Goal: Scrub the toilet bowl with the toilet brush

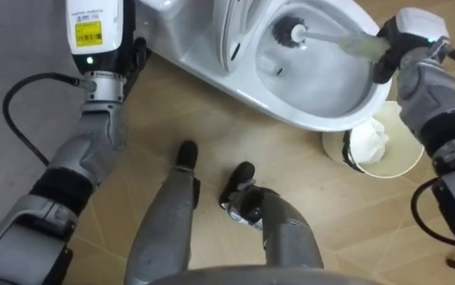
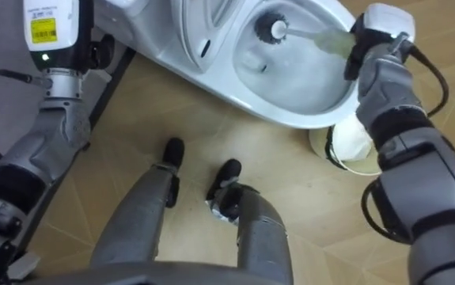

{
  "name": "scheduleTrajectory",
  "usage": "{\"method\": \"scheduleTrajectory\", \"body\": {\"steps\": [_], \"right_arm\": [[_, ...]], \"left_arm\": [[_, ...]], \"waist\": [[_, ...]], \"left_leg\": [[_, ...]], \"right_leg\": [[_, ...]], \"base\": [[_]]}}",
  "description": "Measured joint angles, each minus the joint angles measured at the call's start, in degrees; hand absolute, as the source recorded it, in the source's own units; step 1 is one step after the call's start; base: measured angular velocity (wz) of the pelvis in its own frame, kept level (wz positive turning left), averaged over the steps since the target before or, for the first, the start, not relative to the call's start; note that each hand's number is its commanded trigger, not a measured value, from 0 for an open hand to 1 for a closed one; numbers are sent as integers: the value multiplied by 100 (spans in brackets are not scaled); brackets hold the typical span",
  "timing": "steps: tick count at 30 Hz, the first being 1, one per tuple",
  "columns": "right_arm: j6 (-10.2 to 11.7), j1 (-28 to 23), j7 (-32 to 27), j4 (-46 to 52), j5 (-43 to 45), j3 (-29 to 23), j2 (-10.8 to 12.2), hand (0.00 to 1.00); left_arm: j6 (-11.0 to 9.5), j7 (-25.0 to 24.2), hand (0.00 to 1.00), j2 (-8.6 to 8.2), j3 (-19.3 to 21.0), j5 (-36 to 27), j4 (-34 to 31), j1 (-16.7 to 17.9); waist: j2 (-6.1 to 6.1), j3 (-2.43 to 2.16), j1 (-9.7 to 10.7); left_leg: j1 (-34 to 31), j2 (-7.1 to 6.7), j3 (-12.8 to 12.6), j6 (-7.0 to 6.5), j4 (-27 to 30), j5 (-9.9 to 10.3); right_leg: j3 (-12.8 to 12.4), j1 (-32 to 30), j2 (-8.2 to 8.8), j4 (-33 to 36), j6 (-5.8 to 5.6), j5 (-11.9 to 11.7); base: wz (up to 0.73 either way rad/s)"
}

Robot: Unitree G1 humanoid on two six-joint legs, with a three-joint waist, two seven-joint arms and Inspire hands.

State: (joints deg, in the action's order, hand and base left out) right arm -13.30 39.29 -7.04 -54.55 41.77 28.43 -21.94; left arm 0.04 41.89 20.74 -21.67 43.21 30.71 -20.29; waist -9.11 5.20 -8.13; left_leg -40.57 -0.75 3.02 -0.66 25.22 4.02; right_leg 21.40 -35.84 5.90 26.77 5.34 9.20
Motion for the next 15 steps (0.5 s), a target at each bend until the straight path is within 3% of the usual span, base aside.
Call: {"method": "scheduleTrajectory", "body": {"steps": [2, 6, 8, 9, 12, 15], "right_arm": [[-132, -131, 165, 336, 289, 249, 121, 100], [-516, -603, 442, 788, 909, 627, 213, 100], [-739, -700, 550, 852, 1027, 639, 254, 100], [-847, -753, 646, 888, 1063, 641, 279, 100], [-1133, -1111, 908, 1413, 1314, 642, 282, 100], [-1485, -1489, 1241, 2133, 1590, 644, 285, 100]], "left_arm": [[29, -86, 0, -9, 6, -8, -11, -2], [102, -263, 0, -267, 4, -13, -49, -5], [161, -252, 0, -429, -2, -118, -49, 15], [186, -259, 0, -516, -3, -204, -50, 30], [196, -275, 0, -603, -16, -271, -85, 209], [213, -275, 0, -674, 4, -262, -315, 404]], "waist": [[39, 2, -18], [312, -19, -158], [469, -70, -195], [556, -122, -212], [672, -198, -214], [728, -243, -219]], "left_leg": [[24, -16, 2, 9, 6, 5], [15, 9, 59, 13, 80, 77], [3, 0, 72, 5, 101, 102], [20, -4, 82, 4, 83, 101], [130, 10, 81, 13, 34, 101], [136, 51, 73, 51, 20, 127]], "right_leg": [[17, 38, -11, -12, 6, 4], [73, 150, -81, -127, -6, -16], [67, 155, -99, -102, -16, -19], [75, 175, -101, -119, -19, -22], [73, 275, -113, -201, -18, -21], [56, 298, -173, -255, -1, -24]], "base": [[0], [1], [-4], [0], [3], [-5]]}}
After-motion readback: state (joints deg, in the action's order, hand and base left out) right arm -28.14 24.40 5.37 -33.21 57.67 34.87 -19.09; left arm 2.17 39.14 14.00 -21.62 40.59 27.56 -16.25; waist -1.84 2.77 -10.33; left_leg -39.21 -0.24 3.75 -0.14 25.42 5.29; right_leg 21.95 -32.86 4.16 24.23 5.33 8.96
